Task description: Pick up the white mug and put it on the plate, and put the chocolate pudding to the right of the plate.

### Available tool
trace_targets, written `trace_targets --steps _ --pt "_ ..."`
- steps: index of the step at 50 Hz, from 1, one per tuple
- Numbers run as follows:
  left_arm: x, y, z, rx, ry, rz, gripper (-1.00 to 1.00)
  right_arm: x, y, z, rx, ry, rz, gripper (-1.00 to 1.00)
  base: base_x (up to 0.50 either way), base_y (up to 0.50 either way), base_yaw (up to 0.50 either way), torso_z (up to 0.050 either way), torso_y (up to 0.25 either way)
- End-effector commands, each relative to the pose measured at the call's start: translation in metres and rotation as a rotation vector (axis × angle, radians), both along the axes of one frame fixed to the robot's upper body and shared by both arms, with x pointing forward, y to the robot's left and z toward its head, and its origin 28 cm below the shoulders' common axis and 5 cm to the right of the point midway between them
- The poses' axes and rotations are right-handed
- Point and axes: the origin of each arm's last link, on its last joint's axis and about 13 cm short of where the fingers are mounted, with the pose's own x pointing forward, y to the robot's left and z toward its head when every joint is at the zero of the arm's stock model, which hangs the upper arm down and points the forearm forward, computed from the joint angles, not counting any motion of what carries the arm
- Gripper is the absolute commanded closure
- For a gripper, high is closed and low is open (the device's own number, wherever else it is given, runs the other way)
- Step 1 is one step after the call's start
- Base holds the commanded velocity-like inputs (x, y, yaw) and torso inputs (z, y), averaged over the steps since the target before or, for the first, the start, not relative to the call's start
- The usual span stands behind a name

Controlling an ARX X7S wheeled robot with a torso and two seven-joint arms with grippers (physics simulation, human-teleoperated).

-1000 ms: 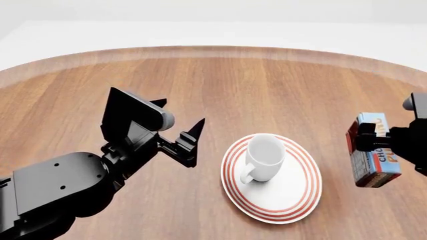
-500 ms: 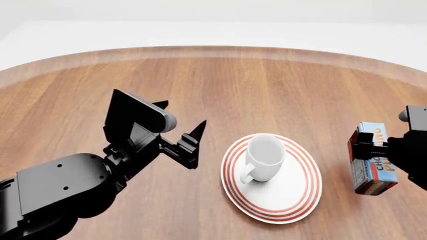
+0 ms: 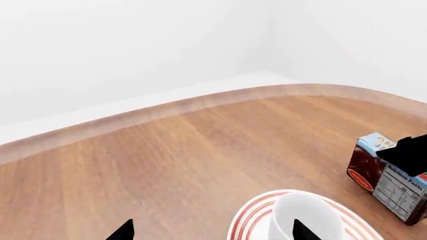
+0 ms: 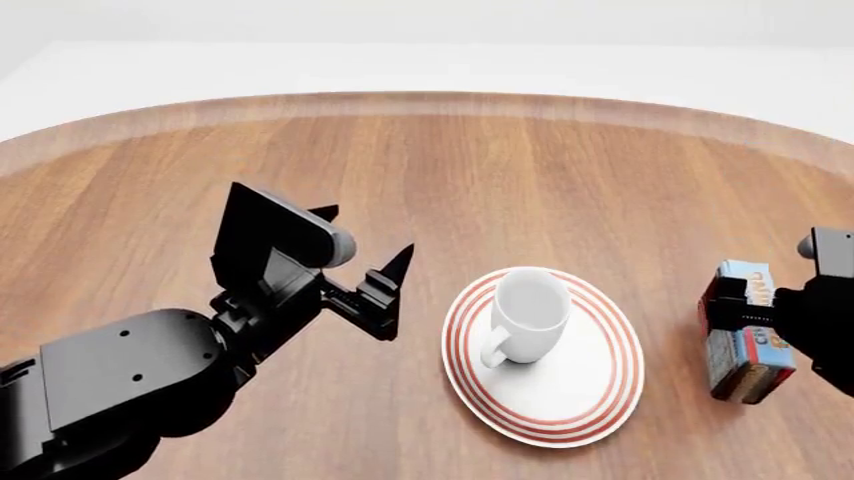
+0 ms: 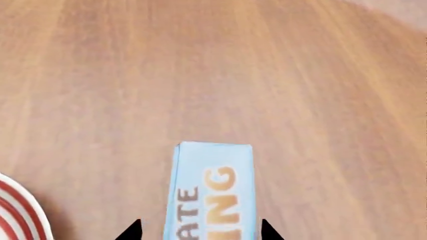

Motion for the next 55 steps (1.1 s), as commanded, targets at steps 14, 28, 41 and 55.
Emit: trace_targets --steps 14,28,41,55 --pt "0.0 -0.006 0.002 -0.016 -0.02 -0.041 -1.0 0.003 0.005 -0.01 0.01 0.008 0.025 -1.0 0.0 0.0 0.0 0.0 0.0" --pt "0.0 -0.005 0.002 -0.02 -0.024 -0.042 -1.0 0.003 0.009 0.034 -0.037 -0.039 0.046 -1.0 0.0 0.0 0.0 0.0 0.0" --pt "-0.002 -0.002 0.004 -0.024 -0.033 -0.04 -1.0 0.001 0.014 0.089 -0.104 -0.099 0.055 -1.0 0.0 0.0 0.0 0.0 0.0" --pt "-0.005 0.001 0.002 -0.026 -0.032 -0.029 -1.0 -0.01 0.027 0.135 -0.248 -0.201 0.061 -1.0 0.0 0.0 0.0 0.0 0.0"
